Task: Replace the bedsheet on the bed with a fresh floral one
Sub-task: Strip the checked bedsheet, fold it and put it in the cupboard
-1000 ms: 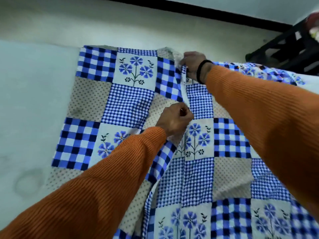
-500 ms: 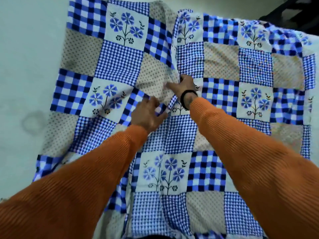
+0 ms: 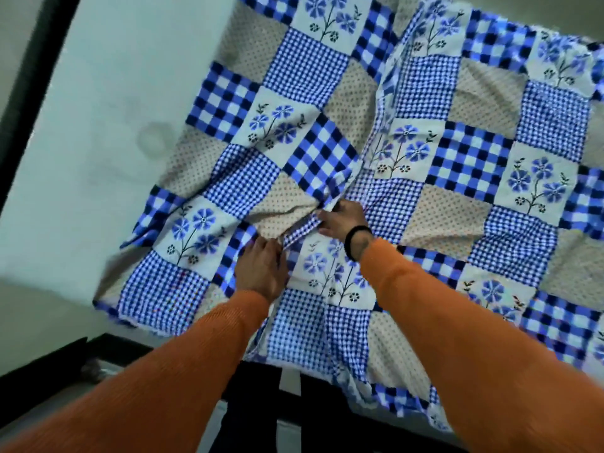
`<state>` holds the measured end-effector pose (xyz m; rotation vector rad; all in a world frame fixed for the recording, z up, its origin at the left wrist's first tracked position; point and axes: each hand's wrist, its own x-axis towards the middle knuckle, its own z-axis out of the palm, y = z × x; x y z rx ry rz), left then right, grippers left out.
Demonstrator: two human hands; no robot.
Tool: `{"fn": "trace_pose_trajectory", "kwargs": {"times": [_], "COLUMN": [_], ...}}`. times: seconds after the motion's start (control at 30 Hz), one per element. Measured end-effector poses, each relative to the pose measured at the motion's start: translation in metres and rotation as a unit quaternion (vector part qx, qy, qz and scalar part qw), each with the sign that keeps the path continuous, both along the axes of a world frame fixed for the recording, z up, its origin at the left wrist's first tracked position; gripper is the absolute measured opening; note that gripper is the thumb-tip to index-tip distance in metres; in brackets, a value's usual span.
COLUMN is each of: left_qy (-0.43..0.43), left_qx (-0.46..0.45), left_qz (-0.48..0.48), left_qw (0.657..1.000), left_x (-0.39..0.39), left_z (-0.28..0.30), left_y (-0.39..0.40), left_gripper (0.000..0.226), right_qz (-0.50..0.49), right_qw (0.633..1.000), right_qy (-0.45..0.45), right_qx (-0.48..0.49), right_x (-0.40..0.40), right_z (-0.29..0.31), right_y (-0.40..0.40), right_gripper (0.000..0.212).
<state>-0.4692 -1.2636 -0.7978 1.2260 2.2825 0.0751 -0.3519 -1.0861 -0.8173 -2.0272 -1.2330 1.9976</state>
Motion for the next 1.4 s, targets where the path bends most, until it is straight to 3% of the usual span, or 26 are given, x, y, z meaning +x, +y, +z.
{"fn": "trace_pose_trajectory", "kwargs": {"times": [0.07, 0.17, 0.3, 0.4, 0.43, 0.5, 0.6, 0.63, 0.7, 0.8, 0.9, 1.03, 1.2, 1.27, 1.4], "left_qy": [-0.046, -0.168, -0.258, -0.307, -0.305, -0.251, -0.132, -0.101, -0.061, -0.038, -0.014, -0.010, -0.056, -0.065, -0.090], "left_qx": [0.034, 0.049, 0.012, -0.009, -0.013, -0.052, -0.121, -0.126, -0.113, -0.084, -0.062, -0.032, -0.002, 0.016, -0.033], "left_qz": [-0.025, -0.092, -0.087, -0.007, 0.008, 0.001, -0.023, -0.027, -0.022, 0.025, 0.098, 0.238, 0.390, 0.398, 0.328], "left_qw": [0.998, 0.980, 0.962, 0.952, 0.952, 0.967, 0.984, 0.986, 0.991, 0.995, 0.993, 0.971, 0.919, 0.915, 0.940], "left_x": [0.004, 0.023, 0.066, 0.083, 0.084, 0.082, 0.068, 0.064, 0.057, 0.057, 0.063, 0.057, 0.057, 0.072, 0.126], "left_z": [0.005, 0.021, 0.035, 0.036, 0.034, 0.031, 0.023, 0.021, 0.016, 0.014, 0.019, 0.021, 0.020, 0.022, 0.027], "left_y": [0.001, 0.002, 0.000, -0.007, -0.014, -0.035, -0.077, -0.091, -0.111, -0.130, -0.140, -0.159, -0.196, -0.213, -0.245], "left_gripper": [0.020, 0.022, 0.020, 0.014, 0.015, 0.028, 0.032, 0.033, 0.040, 0.038, 0.031, 0.035, 0.029, 0.028, 0.030], "right_qz": [-0.002, -0.024, -0.001, -0.081, -0.110, -0.107, -0.037, -0.029, -0.023, 0.006, 0.070, 0.074, 0.024, 0.013, 0.131], "right_qw": [1.000, 0.999, 0.994, 0.995, 0.993, 0.989, 0.991, 0.991, 0.992, 0.990, 0.990, 0.992, 0.997, 0.996, 0.982], "right_qy": [-0.016, -0.019, -0.077, -0.061, -0.028, 0.006, -0.009, -0.011, -0.017, -0.001, -0.018, -0.068, -0.067, -0.084, -0.133], "right_qx": [0.021, 0.042, 0.077, 0.020, -0.027, -0.103, -0.128, -0.128, -0.122, -0.143, -0.121, -0.079, -0.041, -0.032, 0.009], "right_x": [0.007, 0.029, 0.068, 0.087, 0.089, 0.088, 0.076, 0.072, 0.065, 0.052, 0.038, 0.026, 0.022, 0.023, 0.039], "right_z": [0.006, 0.020, 0.034, 0.036, 0.037, 0.038, 0.036, 0.034, 0.034, 0.033, 0.034, 0.039, 0.041, 0.040, 0.040], "right_y": [0.000, 0.004, 0.003, -0.009, -0.016, -0.040, -0.089, -0.105, -0.133, -0.163, -0.185, -0.194, -0.196, -0.195, -0.185], "right_gripper": [0.035, 0.010, 0.029, 0.019, 0.021, 0.044, 0.065, 0.064, 0.038, 0.038, 0.023, 0.008, 0.026, 0.029, 0.033]}}
